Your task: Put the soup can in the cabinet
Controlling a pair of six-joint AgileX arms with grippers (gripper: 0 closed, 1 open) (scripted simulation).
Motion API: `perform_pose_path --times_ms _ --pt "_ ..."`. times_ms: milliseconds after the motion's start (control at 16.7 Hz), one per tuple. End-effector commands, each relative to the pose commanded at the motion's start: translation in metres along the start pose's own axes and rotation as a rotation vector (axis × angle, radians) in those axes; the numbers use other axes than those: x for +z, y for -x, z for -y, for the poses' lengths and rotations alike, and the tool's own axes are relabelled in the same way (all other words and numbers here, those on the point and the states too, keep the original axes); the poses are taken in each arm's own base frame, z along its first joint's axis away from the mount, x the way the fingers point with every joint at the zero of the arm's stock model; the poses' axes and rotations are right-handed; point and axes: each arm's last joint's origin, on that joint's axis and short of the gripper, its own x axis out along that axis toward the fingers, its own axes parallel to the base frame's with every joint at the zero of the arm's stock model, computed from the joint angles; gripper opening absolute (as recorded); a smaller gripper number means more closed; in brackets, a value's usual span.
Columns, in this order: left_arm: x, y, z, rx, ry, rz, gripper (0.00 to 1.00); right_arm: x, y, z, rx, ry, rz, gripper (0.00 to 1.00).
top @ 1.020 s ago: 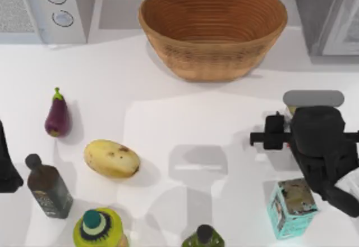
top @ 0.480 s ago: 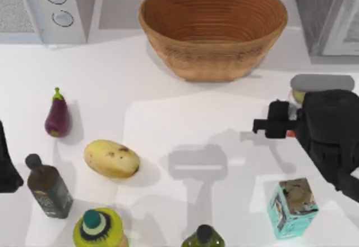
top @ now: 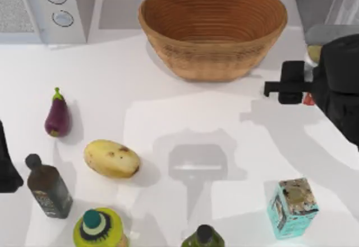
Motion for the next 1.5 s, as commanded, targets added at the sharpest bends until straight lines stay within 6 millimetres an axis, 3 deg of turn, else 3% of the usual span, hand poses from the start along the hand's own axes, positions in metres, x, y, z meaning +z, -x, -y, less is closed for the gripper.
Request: perform_pose_path --times_ms 240,660,840,1080,1500 --pt "0.000 0.000 0.000 0.000 0.000 0.000 1.00 0.019 0.008 -0.003 -0.034 0.012 0.015 0.00" --pt "0.000 0.000 0.000 0.000 0.000 0.000 1.00 0.016 0.011 0.003 -0.031 0.012 0.008 0.00" --pt "0.000 0.000 0.000 0.000 0.000 0.000 1.00 0.012 0.025 0.021 -0.015 0.012 0.017 0.00" --pt "0.000 0.000 0.000 0.000 0.000 0.000 1.00 0.002 0.059 0.056 0.017 -0.008 0.085 0.00" --pt "0.000 0.000 0.000 0.000 0.000 0.000 1.00 -0.051 0.117 0.112 0.038 -0.024 0.332 0.00"
